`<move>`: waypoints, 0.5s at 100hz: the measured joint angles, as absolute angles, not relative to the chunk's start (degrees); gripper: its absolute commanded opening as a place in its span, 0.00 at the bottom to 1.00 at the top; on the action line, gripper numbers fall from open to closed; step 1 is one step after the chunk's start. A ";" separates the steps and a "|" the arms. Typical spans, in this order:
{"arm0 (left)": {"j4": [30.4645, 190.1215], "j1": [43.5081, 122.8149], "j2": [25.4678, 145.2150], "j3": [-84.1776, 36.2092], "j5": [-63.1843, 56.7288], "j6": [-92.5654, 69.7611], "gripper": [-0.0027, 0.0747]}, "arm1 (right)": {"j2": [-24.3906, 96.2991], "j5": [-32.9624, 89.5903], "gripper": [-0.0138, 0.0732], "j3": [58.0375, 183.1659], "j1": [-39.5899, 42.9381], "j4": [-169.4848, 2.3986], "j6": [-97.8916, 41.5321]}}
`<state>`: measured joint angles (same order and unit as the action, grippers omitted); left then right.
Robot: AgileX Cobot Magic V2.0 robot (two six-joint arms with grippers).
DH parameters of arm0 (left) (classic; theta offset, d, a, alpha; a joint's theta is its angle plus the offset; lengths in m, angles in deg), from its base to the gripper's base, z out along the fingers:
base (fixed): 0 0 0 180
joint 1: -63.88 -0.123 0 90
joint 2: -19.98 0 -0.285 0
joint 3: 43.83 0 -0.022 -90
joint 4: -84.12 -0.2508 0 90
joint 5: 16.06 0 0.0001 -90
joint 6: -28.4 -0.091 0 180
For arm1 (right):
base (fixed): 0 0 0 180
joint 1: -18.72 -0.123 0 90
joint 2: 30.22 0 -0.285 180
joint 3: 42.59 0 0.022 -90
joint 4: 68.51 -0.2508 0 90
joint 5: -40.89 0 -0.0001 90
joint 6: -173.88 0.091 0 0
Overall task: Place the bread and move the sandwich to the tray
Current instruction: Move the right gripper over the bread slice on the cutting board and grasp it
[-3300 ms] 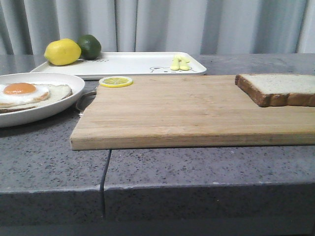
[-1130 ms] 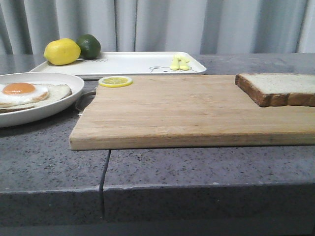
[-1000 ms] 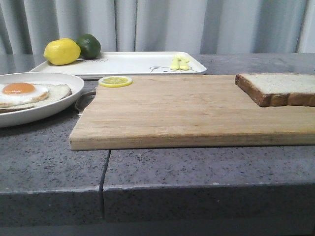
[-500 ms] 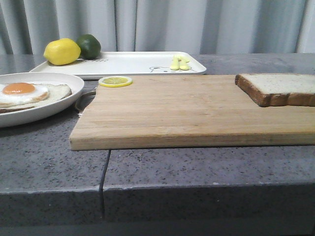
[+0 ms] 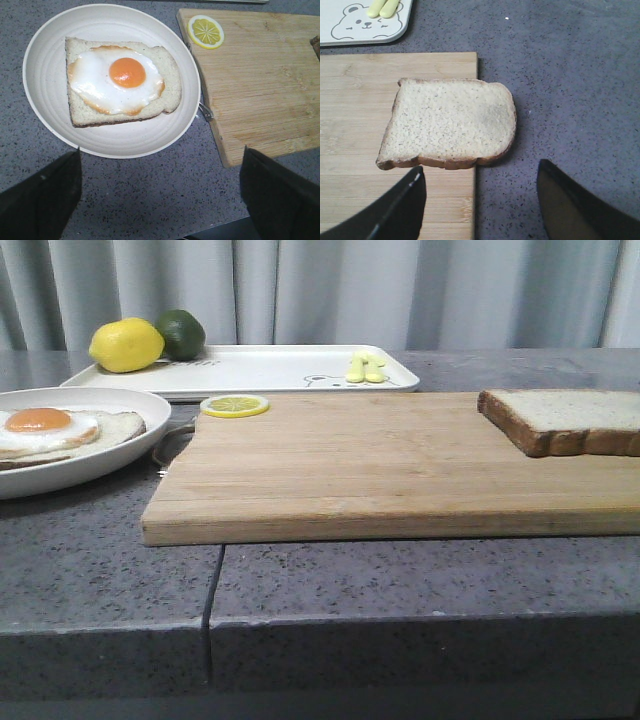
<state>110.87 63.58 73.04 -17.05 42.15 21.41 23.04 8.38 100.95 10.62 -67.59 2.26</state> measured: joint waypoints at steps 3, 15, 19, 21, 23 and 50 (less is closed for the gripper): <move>110.87 63.58 73.04 -17.05 42.15 21.41 0.81 | 23.04 8.38 0.72 100.95 10.62 -67.59 2.26; 110.87 63.58 73.04 -17.05 42.15 21.41 0.81 | 23.04 8.50 0.72 100.95 10.62 -67.59 2.26; 110.87 63.58 73.04 -17.05 42.15 21.41 0.81 | 23.04 8.50 0.72 100.95 10.62 -67.59 2.26; 110.87 63.58 73.04 -17.05 42.15 21.41 0.81 | 23.04 8.50 0.72 100.95 10.62 -67.59 2.26; 110.87 63.58 73.04 -17.05 42.15 21.41 0.81 | 23.04 8.50 0.72 100.95 10.62 -67.59 2.26; 110.87 63.58 73.04 -17.05 42.15 21.41 0.81 | 23.04 8.50 0.72 100.95 10.62 -67.59 2.78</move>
